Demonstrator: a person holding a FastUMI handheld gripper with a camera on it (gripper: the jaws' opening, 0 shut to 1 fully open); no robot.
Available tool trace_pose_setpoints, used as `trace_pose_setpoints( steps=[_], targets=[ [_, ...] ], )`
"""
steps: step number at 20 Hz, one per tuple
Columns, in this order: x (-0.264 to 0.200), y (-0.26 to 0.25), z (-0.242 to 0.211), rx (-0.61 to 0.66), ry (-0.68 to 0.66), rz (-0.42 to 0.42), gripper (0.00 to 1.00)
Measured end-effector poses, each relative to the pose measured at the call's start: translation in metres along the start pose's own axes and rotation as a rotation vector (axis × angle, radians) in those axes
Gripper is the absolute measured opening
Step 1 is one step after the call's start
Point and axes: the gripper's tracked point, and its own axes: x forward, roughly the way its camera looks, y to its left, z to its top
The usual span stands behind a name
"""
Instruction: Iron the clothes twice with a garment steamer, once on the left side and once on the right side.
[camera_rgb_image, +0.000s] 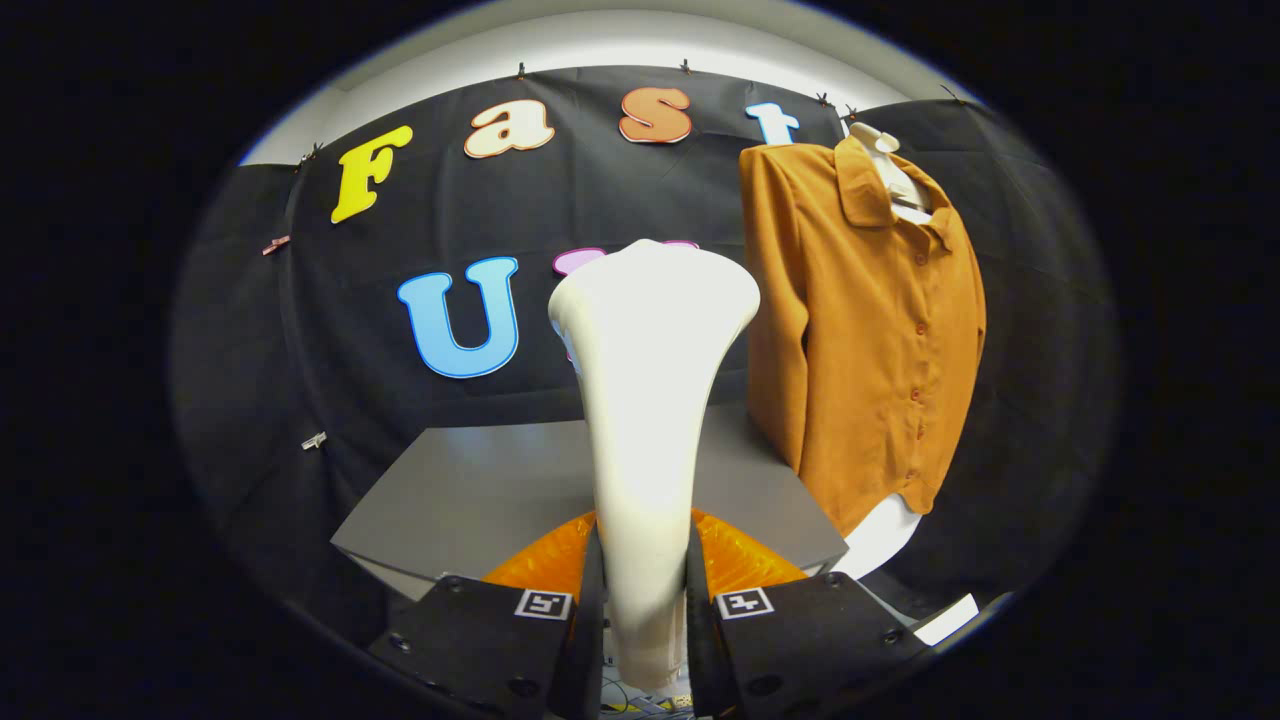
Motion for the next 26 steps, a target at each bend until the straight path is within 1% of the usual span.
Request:
trace_pose_setpoints(
  steps=[4, 6, 9, 11, 14, 17, 21, 26],
  targets=[
    [-0.038, -0.045, 0.013, 0.030, -0.060, -0.107, 0.38],
    [-0.050, -0.067, 0.018, 0.037, -0.082, -0.157, 0.38],
    [-0.058, -0.097, 0.026, 0.050, -0.101, -0.202, 0.37],
    [-0.055, -0.116, 0.033, 0.060, -0.119, -0.218, 0.37],
    [-0.042, -0.144, 0.043, 0.062, -0.130, -0.215, 0.37],
    [-0.014, -0.174, 0.053, 0.078, -0.128, -0.191, 0.37],
    [0.027, -0.199, 0.066, 0.081, -0.117, -0.132, 0.37],
    [0.068, -0.214, 0.075, 0.078, -0.096, -0.052, 0.37]
  ],
)
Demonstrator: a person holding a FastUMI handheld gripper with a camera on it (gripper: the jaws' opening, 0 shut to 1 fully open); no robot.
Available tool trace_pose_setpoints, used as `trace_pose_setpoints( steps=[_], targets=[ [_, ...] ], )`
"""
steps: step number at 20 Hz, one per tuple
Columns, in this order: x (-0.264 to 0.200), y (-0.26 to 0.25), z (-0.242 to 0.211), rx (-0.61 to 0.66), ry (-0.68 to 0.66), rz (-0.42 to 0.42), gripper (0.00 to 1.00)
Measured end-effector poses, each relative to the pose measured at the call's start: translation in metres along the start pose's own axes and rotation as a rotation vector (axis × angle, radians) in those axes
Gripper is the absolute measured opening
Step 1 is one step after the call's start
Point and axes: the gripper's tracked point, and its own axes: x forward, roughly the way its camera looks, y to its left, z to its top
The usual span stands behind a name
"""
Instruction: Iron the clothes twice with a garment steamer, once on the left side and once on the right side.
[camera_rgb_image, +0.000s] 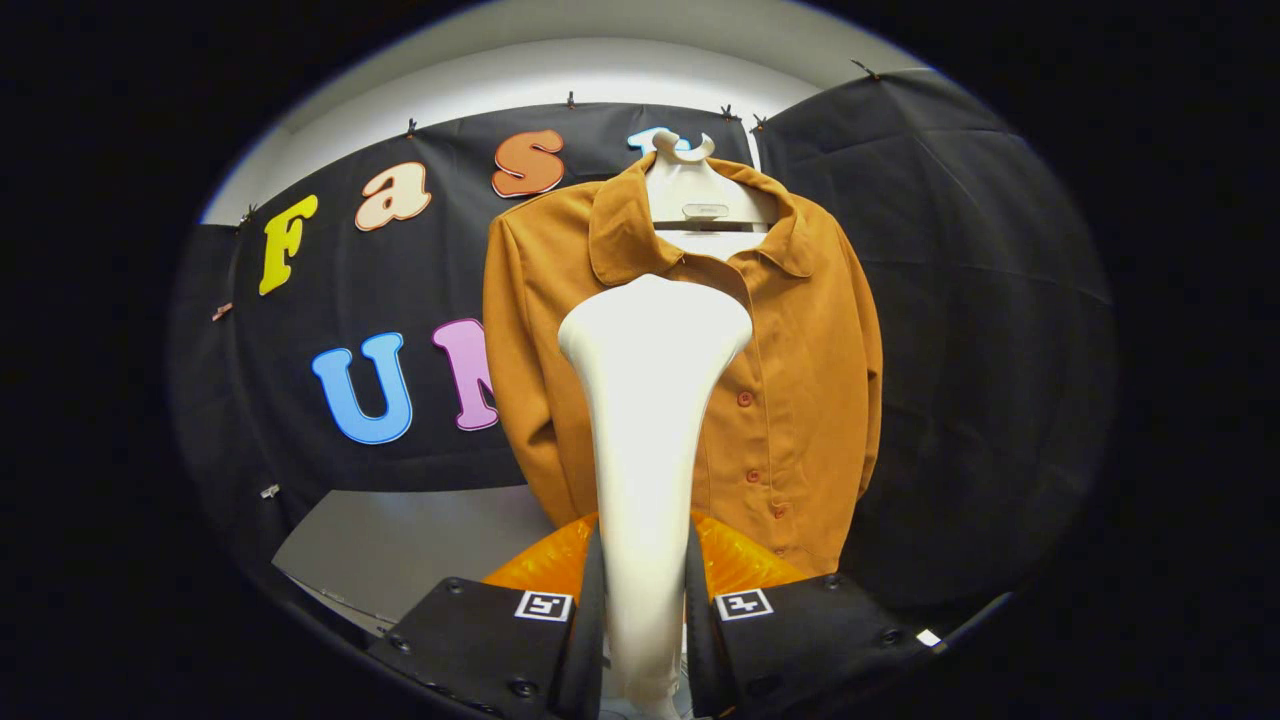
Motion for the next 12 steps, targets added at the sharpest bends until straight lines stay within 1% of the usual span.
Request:
trace_pose_setpoints(
  steps=[7, 12],
  targets=[
    [0.045, 0.003, -0.013, -0.009, 0.065, 0.086, 0.37],
    [0.064, -0.003, -0.041, -0.013, 0.136, 0.098, 0.37]
  ],
)
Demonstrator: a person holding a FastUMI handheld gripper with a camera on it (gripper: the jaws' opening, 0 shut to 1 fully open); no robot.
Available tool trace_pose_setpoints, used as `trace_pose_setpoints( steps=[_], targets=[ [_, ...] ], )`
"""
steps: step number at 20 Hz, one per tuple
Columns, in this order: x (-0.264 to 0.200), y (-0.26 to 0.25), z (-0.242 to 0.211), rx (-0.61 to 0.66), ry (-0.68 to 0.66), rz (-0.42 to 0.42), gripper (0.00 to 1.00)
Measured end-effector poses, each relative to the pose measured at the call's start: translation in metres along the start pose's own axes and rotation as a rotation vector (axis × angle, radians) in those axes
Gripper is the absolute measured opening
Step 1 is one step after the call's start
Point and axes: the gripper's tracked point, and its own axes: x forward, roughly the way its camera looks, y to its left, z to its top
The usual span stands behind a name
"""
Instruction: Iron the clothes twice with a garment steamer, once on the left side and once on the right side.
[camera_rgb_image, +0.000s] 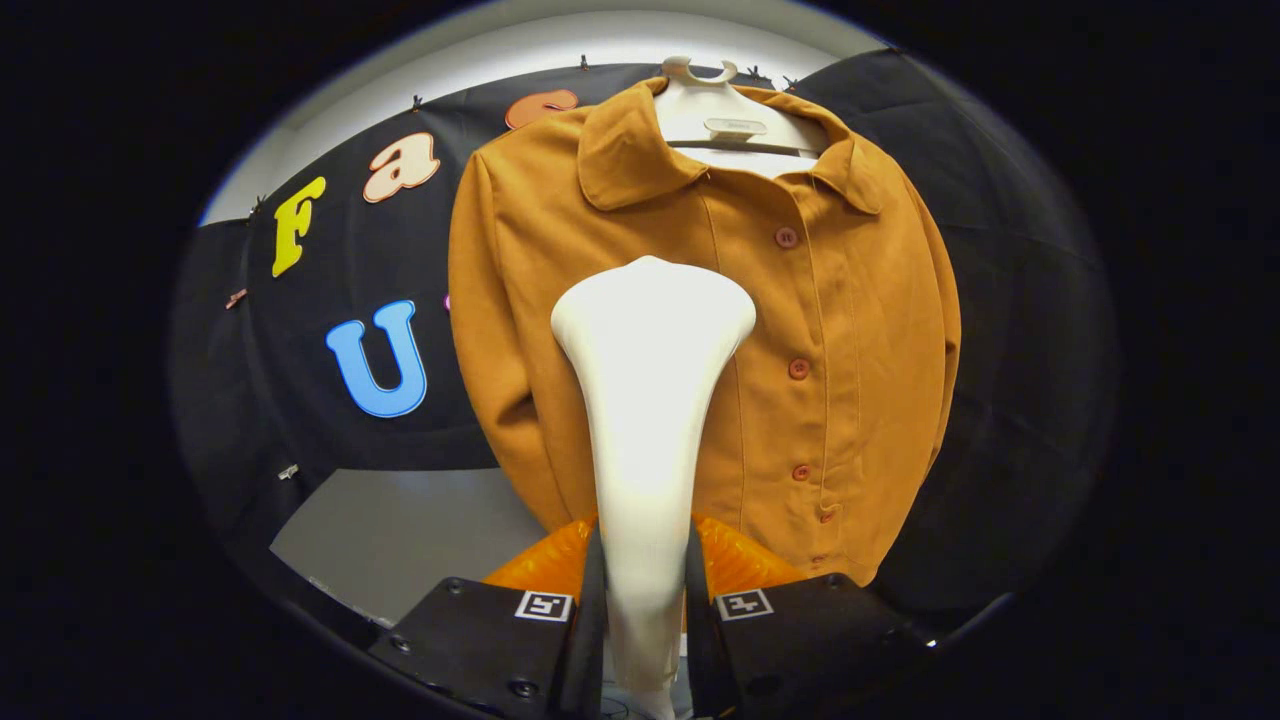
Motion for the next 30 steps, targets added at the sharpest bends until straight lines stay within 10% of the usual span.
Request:
trace_pose_setpoints(
  steps=[30],
  targets=[
    [0.019, -0.042, -0.233, 0.023, 0.503, -0.056, 0.38]
  ],
)
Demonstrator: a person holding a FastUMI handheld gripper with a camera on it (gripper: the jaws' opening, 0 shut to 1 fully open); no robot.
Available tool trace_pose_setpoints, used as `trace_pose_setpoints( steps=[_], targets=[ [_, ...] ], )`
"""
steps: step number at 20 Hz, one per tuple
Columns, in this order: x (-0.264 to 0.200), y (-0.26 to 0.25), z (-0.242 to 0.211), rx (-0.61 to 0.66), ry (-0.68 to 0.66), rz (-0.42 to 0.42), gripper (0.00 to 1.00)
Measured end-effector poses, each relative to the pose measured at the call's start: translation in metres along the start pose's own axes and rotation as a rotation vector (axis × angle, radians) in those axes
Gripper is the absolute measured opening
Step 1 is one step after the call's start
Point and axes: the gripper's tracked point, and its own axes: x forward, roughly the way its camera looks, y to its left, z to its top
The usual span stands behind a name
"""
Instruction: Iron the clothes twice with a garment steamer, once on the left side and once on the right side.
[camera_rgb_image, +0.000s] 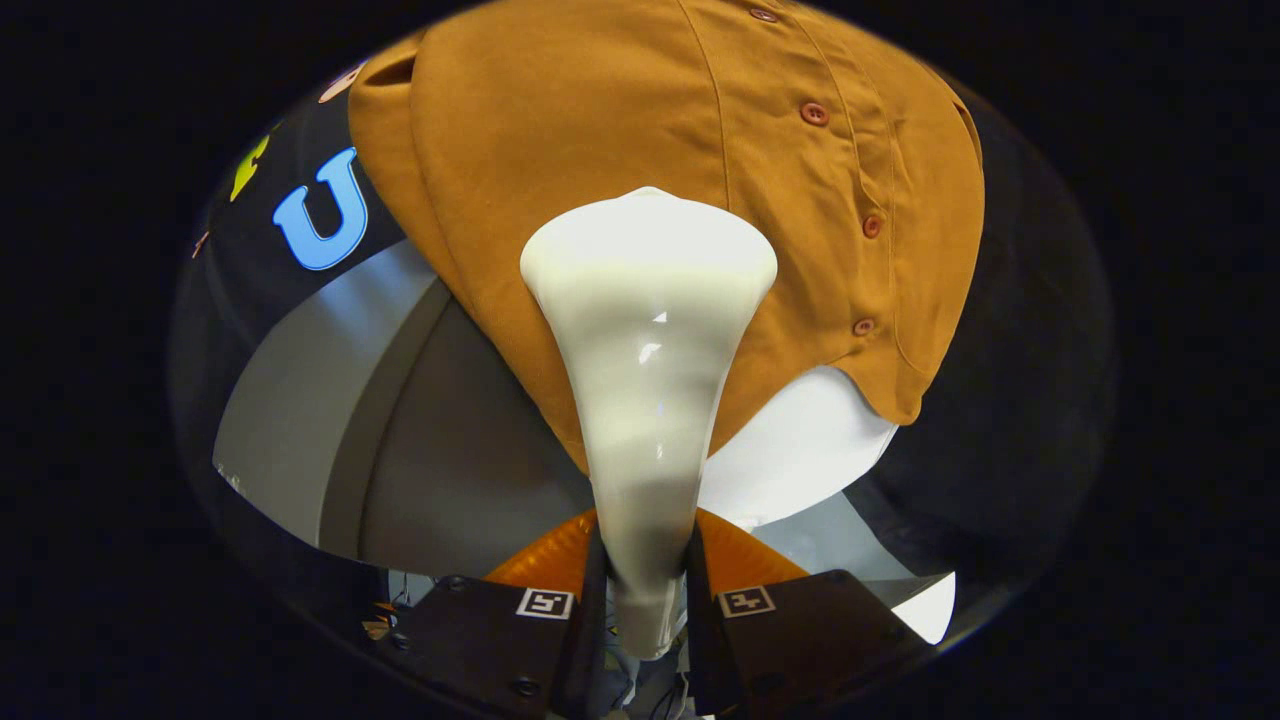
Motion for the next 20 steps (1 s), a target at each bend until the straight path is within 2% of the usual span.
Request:
trace_pose_setpoints(
  steps=[4, 8, 20],
  targets=[
    [-0.007, -0.001, -0.005, 0.012, -0.001, 0.003, 0.38],
    [-0.033, -0.007, 0.009, 0.036, -0.060, 0.002, 0.38],
    [-0.128, -0.090, 0.164, 0.132, -0.483, -0.098, 0.37]
  ],
)
